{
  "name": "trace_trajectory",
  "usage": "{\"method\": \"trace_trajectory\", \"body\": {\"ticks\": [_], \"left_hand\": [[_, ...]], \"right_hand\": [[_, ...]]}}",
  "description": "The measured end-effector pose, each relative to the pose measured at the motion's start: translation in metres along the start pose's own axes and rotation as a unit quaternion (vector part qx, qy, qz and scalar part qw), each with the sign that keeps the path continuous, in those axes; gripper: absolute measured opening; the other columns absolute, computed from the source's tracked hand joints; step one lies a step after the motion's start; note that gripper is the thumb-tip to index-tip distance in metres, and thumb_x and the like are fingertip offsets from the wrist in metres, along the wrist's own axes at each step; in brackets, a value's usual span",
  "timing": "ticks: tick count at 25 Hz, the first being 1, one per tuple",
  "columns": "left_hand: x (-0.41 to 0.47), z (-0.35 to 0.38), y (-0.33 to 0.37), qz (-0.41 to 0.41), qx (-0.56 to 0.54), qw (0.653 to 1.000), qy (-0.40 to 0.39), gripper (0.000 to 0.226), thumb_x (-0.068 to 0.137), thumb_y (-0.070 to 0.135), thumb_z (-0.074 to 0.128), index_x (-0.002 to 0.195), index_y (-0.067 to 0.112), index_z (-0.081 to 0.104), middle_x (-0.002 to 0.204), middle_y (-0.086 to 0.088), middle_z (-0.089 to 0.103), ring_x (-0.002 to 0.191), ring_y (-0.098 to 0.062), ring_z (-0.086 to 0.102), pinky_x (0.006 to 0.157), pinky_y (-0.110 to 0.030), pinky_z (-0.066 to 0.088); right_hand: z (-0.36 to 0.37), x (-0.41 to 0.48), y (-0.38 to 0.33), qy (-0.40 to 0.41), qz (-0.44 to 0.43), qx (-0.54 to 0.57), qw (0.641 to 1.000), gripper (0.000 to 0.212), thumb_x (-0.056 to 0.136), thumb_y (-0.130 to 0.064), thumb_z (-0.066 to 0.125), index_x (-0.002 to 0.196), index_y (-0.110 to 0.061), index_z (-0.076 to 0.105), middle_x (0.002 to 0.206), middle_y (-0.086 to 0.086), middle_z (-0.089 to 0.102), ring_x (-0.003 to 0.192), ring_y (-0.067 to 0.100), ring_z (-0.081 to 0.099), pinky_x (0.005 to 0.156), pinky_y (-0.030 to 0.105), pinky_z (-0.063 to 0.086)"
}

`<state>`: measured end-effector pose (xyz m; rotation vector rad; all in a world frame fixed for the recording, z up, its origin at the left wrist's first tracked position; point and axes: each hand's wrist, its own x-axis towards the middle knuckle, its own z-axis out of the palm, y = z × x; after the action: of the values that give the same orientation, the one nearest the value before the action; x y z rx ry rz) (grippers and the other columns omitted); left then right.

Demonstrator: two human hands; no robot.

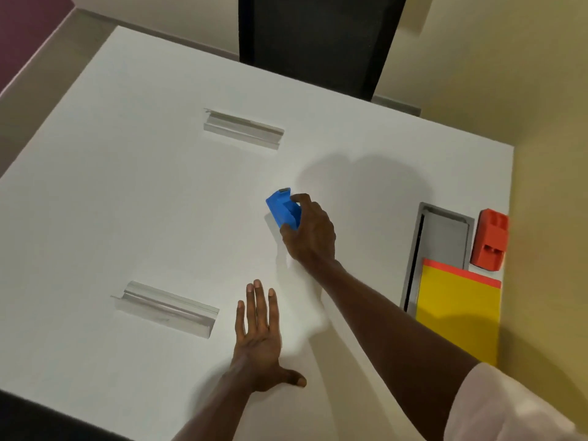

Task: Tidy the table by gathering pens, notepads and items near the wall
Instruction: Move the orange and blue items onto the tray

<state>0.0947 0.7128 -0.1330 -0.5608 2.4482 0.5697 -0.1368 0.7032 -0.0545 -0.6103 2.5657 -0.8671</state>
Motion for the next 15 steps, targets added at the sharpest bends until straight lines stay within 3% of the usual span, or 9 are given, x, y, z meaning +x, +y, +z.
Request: {"method": "trace_trajectory", "body": {"ticks": [6, 9, 12, 15], "left_hand": [[-0.001, -0.015, 0.011, -0.026, 0.005, 0.999, -0.022, 0.193, 0.026, 0.113, 0.051, 0.159, 0.005, -0.037, 0.164, -0.028, -0.046, 0.154, -0.046, -0.044, 0.128, -0.062, -0.018], [-0.007, -0.021, 0.012, -0.036, 0.008, 0.999, -0.026, 0.191, 0.029, 0.112, 0.051, 0.153, 0.004, -0.045, 0.157, -0.029, -0.055, 0.148, -0.044, -0.053, 0.130, -0.065, -0.015], [-0.015, -0.020, 0.023, -0.027, -0.010, 0.999, -0.017, 0.182, 0.043, 0.113, 0.049, 0.159, 0.002, -0.036, 0.160, -0.027, -0.052, 0.151, -0.043, -0.049, 0.129, -0.068, -0.015], [-0.013, -0.018, 0.055, 0.045, 0.029, 0.999, 0.007, 0.167, 0.058, 0.111, 0.045, 0.166, -0.001, -0.015, 0.171, -0.029, -0.033, 0.161, -0.046, -0.030, 0.124, -0.068, -0.017]], "right_hand": [[-0.053, -0.049, 0.055, 0.070, 0.051, -0.009, 0.996, 0.050, 0.085, -0.025, 0.072, 0.132, -0.024, 0.056, 0.110, 0.003, 0.069, 0.095, 0.023, 0.066, 0.077, 0.030, 0.053], [-0.073, -0.072, 0.073, 0.096, 0.061, -0.021, 0.993, 0.050, 0.086, -0.027, 0.075, 0.132, -0.022, 0.058, 0.110, 0.004, 0.071, 0.093, 0.021, 0.068, 0.076, 0.028, 0.057], [-0.103, -0.091, 0.098, 0.126, 0.087, -0.027, 0.988, 0.049, 0.088, -0.027, 0.075, 0.134, -0.021, 0.058, 0.113, 0.005, 0.070, 0.098, 0.022, 0.068, 0.081, 0.035, 0.062], [-0.136, -0.103, 0.130, 0.161, 0.142, -0.043, 0.976, 0.049, 0.090, -0.027, 0.074, 0.136, -0.021, 0.056, 0.117, 0.007, 0.068, 0.103, 0.024, 0.067, 0.082, 0.038, 0.064]]}}
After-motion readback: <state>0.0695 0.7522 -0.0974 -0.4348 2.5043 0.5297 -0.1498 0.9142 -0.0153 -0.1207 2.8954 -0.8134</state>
